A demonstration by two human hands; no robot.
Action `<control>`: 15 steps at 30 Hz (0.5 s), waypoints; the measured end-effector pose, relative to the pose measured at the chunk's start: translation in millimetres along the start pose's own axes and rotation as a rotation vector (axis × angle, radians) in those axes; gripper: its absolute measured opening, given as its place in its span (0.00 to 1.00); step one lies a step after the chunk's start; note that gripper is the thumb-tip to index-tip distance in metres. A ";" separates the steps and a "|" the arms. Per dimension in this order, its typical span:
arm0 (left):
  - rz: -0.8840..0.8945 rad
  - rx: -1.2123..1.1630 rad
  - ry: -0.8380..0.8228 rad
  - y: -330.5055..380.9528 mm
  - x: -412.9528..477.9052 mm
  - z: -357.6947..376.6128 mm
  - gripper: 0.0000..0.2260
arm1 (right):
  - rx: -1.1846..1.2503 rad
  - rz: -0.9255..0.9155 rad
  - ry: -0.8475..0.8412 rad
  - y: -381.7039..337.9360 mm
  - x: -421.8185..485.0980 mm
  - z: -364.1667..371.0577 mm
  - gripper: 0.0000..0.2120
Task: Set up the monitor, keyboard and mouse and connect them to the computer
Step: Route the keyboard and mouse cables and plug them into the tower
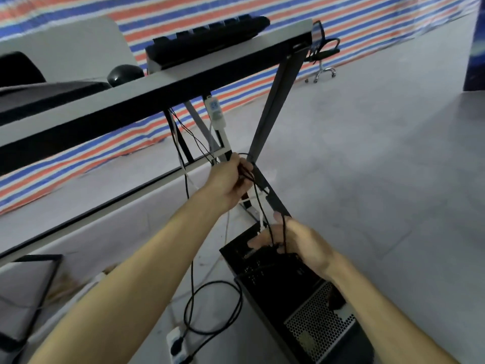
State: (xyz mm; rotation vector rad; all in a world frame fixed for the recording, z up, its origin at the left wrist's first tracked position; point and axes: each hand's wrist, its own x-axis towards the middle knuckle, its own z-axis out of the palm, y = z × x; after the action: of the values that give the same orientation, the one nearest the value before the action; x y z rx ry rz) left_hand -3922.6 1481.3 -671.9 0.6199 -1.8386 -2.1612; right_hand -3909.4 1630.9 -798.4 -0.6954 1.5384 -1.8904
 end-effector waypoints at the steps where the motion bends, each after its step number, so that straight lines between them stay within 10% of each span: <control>1: 0.002 -0.036 0.031 2.7 5.3 -0.5 0.14 | 0.062 -0.020 -0.004 -0.7 -0.5 -1.3 0.28; 6: -0.004 -0.132 0.087 -14.2 15.8 -16.4 0.14 | 0.550 -0.114 0.331 -15.3 5.4 4.3 0.18; 15: -0.032 0.505 -0.625 -133.8 -35.3 13.7 0.18 | 0.975 -0.150 0.706 -23.2 -1.2 -49.3 0.18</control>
State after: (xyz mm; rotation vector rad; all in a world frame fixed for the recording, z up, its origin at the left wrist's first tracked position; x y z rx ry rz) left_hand -3885.6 1533.2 -795.5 0.0316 -2.7514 -2.0546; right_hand -3946.9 1668.2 -785.1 0.3415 0.6723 -2.7949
